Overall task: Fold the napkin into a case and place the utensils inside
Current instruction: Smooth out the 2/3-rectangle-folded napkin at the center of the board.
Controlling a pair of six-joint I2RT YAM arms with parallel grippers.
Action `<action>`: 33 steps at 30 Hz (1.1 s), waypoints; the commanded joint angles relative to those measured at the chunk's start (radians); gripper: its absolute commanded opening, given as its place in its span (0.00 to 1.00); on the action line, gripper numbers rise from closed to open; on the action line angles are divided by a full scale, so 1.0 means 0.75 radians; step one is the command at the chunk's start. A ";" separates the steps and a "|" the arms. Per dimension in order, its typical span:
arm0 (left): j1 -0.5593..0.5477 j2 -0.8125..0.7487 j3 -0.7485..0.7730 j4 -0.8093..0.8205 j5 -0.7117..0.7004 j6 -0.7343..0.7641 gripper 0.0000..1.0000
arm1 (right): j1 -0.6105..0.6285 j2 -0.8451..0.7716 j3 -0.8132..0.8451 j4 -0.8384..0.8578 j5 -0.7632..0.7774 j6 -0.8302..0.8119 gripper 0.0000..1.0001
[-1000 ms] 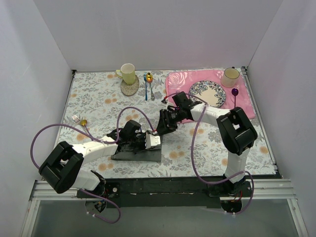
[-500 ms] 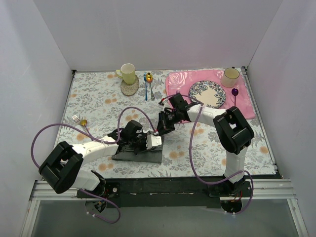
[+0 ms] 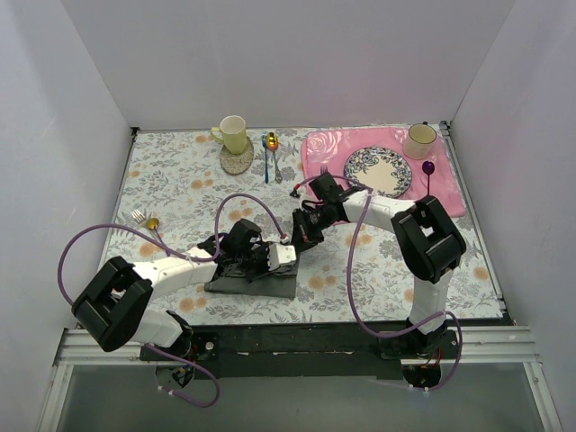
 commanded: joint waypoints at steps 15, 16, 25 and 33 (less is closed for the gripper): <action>-0.006 -0.021 0.019 -0.009 -0.010 -0.103 0.13 | 0.072 0.099 -0.052 -0.128 0.097 -0.146 0.01; -0.006 -0.040 0.023 -0.027 -0.002 -0.119 0.20 | 0.070 0.121 -0.043 -0.135 0.111 -0.161 0.01; 0.171 -0.212 0.105 -0.246 0.076 -0.211 0.31 | 0.056 0.228 0.087 -0.178 0.199 -0.218 0.01; 0.450 -0.042 0.260 -0.234 0.273 -0.376 0.31 | 0.035 0.234 0.122 -0.159 0.258 -0.295 0.01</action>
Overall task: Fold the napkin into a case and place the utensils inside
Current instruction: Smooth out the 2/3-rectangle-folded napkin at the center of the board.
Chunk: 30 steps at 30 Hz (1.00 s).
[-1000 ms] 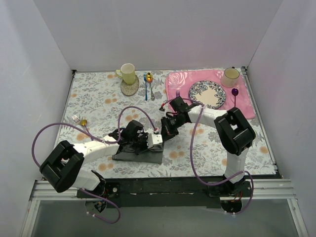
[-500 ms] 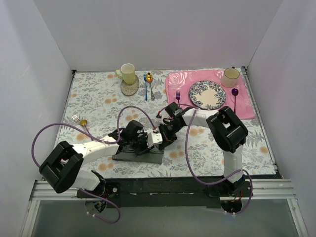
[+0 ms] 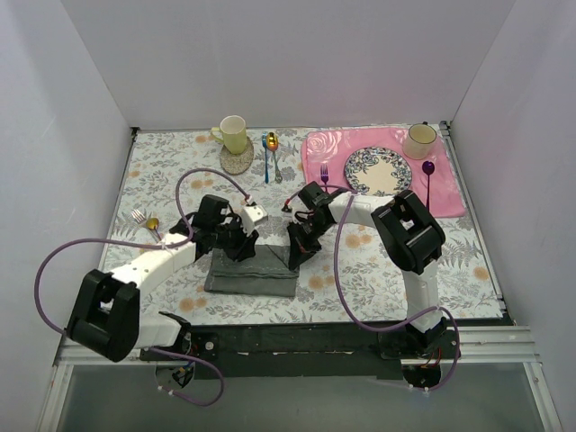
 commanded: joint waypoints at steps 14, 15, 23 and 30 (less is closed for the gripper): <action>0.085 0.449 0.312 0.184 0.440 -0.718 0.19 | -0.028 0.036 0.056 0.039 0.246 -0.194 0.01; 0.085 0.478 0.327 0.186 0.436 -0.726 0.17 | -0.030 0.040 0.058 0.043 0.259 -0.194 0.01; 0.077 0.695 0.456 0.037 0.378 -0.646 0.13 | -0.036 0.010 0.042 0.065 0.285 -0.220 0.01; 0.071 0.646 0.382 -0.020 0.290 -0.568 0.09 | -0.038 -0.062 0.033 0.092 0.257 -0.208 0.02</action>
